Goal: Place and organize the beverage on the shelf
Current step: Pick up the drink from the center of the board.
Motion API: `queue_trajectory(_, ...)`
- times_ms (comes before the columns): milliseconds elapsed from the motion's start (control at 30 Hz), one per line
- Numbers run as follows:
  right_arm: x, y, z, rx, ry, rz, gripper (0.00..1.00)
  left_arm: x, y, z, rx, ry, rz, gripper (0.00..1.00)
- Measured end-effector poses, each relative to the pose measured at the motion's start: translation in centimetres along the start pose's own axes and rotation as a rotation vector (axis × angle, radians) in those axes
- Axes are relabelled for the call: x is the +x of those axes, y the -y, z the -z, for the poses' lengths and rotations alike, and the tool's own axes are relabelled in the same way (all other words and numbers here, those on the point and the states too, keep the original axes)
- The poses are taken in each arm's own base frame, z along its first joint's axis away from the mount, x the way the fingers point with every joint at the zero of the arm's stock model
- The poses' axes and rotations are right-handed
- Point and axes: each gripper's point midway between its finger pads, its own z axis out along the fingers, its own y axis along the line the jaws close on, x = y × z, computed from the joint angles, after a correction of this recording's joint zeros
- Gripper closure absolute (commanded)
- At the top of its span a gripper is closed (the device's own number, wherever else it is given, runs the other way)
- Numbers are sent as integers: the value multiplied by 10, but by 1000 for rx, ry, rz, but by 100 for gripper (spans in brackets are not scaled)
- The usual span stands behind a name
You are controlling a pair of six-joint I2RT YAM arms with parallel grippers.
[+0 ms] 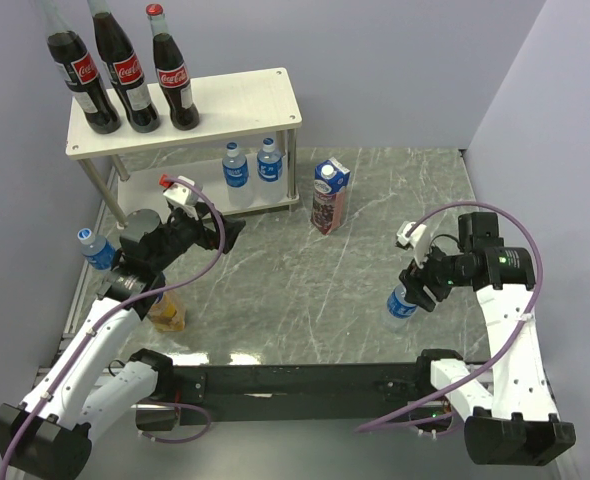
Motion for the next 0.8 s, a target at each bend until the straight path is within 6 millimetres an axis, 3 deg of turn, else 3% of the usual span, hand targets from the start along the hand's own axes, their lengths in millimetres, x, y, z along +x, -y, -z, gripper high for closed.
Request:
queue_trajectory(133, 5, -2, -5, -14, -10, -12, 41, 1, 3, 0, 18, -3, 2, 1)
queue_trajectory(233, 7, -4, -8, -27, -12, -19, 56, 3, 8, -1, 45, -12, 14, 1)
queue_trajectory(267, 6, -4, -8, -29, -10, -18, 63, 4, 10, -2, 56, -18, 24, 0)
queue_trajectory(300, 6, -4, -9, -30, -6, -13, 83, 6, 12, -3, 69, -25, 34, 1)
queue_trajectory(367, 4, -3, -10, -28, 1, -12, 100, 10, 15, -6, 89, -39, 55, 1)
queue_trajectory(600, -1, -7, -7, -39, 2, -24, 100, 21, 41, -21, 233, -63, 149, 1)
queue_trajectory(667, -9, -7, -1, -41, 11, -42, 100, 31, 62, -25, 295, -90, 162, 1)
queue_trajectory(800, -35, 1, 11, -29, 61, -70, 100, 53, 123, -25, 457, -160, 144, 1)
